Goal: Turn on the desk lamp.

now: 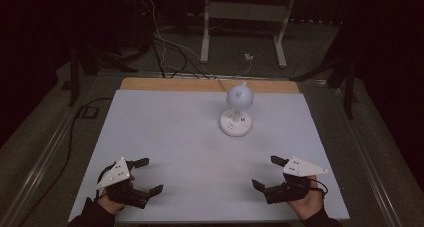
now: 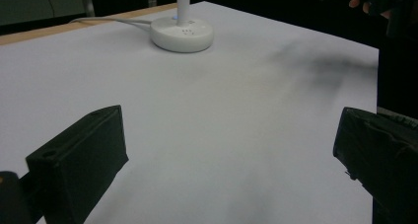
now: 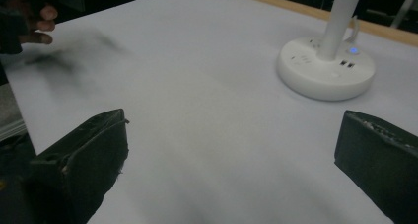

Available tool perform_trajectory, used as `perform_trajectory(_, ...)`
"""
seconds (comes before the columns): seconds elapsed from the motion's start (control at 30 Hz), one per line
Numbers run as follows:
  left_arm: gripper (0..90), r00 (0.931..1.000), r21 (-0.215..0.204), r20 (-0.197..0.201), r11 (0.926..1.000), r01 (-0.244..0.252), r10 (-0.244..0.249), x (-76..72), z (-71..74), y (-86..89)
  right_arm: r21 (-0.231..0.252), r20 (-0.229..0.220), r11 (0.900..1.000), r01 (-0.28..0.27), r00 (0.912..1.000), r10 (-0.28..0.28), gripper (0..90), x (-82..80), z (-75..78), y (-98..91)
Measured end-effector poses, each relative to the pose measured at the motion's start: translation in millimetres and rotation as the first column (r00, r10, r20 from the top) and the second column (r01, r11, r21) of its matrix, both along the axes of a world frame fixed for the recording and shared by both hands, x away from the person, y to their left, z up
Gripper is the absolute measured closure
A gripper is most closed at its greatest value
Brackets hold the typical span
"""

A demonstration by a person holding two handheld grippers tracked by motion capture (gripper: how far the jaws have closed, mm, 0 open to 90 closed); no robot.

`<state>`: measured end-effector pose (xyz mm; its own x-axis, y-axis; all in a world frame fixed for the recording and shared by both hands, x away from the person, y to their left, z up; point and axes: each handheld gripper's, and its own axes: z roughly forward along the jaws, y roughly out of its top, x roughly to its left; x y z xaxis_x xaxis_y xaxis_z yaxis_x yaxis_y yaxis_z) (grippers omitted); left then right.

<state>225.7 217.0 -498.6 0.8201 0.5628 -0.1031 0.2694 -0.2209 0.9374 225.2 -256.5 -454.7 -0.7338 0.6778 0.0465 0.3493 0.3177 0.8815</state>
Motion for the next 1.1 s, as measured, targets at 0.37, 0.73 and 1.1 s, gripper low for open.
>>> perform_trajectory(0.37, 0.3, 1.0000, -0.003, -0.002, 1.0000, 0.001, -0.001, 0.1, 0.0, 0.0, 0.023, 0.013, 0.9997, 0.000, 0.9999, -0.001, 0.0, 9.8, 12.8, 3.3)
perform_trajectory(0.73, 0.4, 1.0000, -0.003, -0.003, 1.0000, 0.002, -0.002, 0.2, -0.3, -0.6, 0.047, 0.012, 0.9989, -0.001, 0.9999, 0.001, 0.0, 19.8, 18.2, 8.6)
perform_trajectory(1.1, 0.4, 1.0000, -0.006, -0.002, 1.0000, 0.002, -0.002, 0.3, 0.0, 0.0, 0.035, 0.030, 0.9994, 0.000, 0.9995, -0.002, 0.0, 33.8, 28.7, 14.5)
